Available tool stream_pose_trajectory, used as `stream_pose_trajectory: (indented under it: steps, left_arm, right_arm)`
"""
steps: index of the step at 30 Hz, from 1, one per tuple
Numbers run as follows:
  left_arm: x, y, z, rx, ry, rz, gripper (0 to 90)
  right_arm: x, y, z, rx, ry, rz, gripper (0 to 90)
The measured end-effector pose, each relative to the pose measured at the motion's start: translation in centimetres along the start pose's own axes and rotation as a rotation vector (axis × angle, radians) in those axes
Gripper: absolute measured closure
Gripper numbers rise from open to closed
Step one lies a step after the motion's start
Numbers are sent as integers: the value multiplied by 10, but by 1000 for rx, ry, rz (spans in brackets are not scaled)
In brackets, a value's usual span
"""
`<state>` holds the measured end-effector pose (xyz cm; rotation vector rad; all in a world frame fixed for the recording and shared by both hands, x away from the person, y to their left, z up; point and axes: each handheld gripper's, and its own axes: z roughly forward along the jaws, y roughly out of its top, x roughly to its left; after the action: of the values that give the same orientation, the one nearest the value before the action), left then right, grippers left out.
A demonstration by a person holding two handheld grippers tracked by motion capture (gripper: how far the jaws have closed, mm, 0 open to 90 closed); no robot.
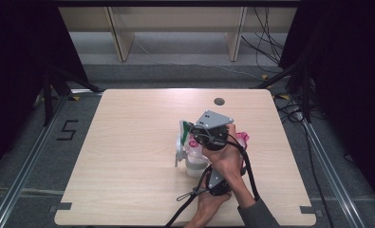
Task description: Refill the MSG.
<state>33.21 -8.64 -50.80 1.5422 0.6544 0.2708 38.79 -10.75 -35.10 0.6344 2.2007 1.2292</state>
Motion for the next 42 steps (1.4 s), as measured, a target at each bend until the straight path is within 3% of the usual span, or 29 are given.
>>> stream_pose_trajectory:
  steps: [1,3,5,6,13,19,26,33,42]
  left_arm:
    - [0,0,0,0,15,5,752]
    - [0,0,0,8,9,10,752]
    - [0,0,0,4,10,3,751]
    - [1,0,-2,17,0,6,752]
    - [0,0,0,8,11,8,751]
    - [0,0,-1,7,1,5,752]
    - [1,1,-1,4,2,2,752]
    - [1,1,-2,-1,1,-2,752]
    - [1,1,-2,-4,2,-2,753]
  right_arm:
    - [0,0,-1,-5,-4,8,897]
    - [0,1,-1,-7,-1,-7,897]
    - [1,0,-1,2,0,10,898]
    - [1,0,1,-1,-1,-11,898]
    - [0,0,-1,1,13,10,898]
    - [-1,1,-2,-18,-4,-12,898]
    - [1,1,-3,-4,7,35,898]
    - [0,2,-3,-12,10,-7,898]
    - [0,2,-3,-9,16,-2,898]
